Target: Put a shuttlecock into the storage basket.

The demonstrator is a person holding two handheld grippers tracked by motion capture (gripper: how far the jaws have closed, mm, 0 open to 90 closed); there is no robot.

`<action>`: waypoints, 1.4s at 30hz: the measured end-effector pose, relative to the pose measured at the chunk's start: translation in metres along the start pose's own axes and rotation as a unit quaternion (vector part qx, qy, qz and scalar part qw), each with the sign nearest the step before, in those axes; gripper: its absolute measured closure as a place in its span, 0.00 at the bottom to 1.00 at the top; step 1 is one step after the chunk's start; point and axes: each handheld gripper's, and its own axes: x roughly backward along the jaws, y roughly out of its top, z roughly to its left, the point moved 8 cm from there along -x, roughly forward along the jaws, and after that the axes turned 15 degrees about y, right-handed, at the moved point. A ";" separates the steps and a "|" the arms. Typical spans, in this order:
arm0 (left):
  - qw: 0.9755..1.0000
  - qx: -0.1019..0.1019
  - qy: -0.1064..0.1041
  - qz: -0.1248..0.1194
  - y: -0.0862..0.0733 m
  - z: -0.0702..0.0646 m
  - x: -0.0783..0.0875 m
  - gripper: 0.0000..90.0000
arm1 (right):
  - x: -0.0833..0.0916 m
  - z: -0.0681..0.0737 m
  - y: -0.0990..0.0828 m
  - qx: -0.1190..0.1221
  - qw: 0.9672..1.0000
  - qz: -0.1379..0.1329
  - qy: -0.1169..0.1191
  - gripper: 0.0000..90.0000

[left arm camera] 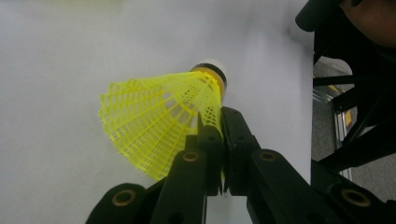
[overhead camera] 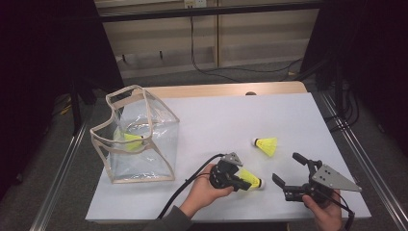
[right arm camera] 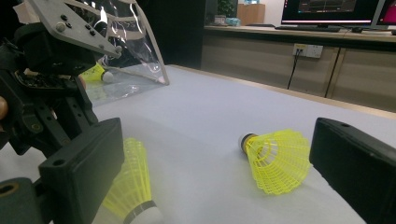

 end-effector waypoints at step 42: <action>0.999 0.034 0.025 -0.011 0.011 0.018 0.036 0.99 | -0.001 0.002 0.001 -0.001 1.000 -0.003 0.004 0.03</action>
